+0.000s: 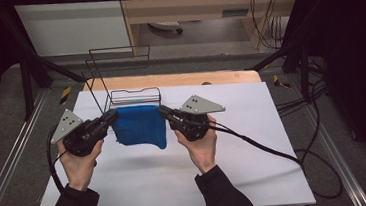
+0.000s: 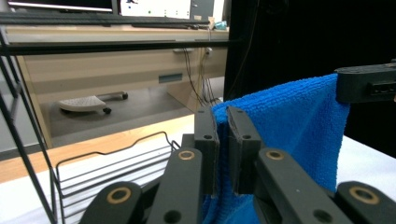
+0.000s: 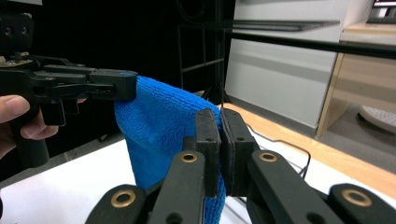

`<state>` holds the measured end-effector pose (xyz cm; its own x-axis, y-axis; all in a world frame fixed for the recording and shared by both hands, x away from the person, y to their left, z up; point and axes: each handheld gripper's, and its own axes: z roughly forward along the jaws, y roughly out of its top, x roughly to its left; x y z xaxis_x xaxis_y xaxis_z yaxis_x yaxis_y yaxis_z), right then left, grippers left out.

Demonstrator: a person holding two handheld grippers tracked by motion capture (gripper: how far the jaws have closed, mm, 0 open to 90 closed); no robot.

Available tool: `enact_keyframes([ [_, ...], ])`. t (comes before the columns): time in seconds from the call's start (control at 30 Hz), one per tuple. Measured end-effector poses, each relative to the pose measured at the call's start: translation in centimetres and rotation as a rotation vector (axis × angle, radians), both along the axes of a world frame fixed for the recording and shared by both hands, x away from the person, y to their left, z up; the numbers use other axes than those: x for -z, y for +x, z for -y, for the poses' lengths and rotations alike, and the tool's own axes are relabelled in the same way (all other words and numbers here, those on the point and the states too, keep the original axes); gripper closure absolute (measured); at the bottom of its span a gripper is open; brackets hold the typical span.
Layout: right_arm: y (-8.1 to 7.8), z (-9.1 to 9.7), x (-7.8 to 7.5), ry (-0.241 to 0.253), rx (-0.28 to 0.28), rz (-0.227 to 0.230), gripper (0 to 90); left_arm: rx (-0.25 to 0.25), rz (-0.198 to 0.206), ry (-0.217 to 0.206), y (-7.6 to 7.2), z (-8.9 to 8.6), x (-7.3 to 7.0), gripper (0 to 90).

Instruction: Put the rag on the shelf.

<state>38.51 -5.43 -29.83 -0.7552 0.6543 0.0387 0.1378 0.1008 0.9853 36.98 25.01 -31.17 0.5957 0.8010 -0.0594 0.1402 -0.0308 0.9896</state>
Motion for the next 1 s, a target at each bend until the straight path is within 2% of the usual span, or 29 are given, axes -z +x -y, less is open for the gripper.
enact_keyframes([
  [0.13,0.3,-0.5,-0.6,0.003,0.004,0.02,86.9,-0.019,0.02,-0.028,0.4,-0.5,-0.5,83.7],
  [0.4,1.0,-1.3,-1.8,0.008,0.009,0.054,86.9,-0.026,0.051,-0.067,1.0,-1.1,-1.6,83.8],
  [1.0,2.5,-2.1,-5.1,0.046,0.041,0.14,87.0,-0.039,0.13,-0.118,2.4,-1.5,-4.7,83.9],
])
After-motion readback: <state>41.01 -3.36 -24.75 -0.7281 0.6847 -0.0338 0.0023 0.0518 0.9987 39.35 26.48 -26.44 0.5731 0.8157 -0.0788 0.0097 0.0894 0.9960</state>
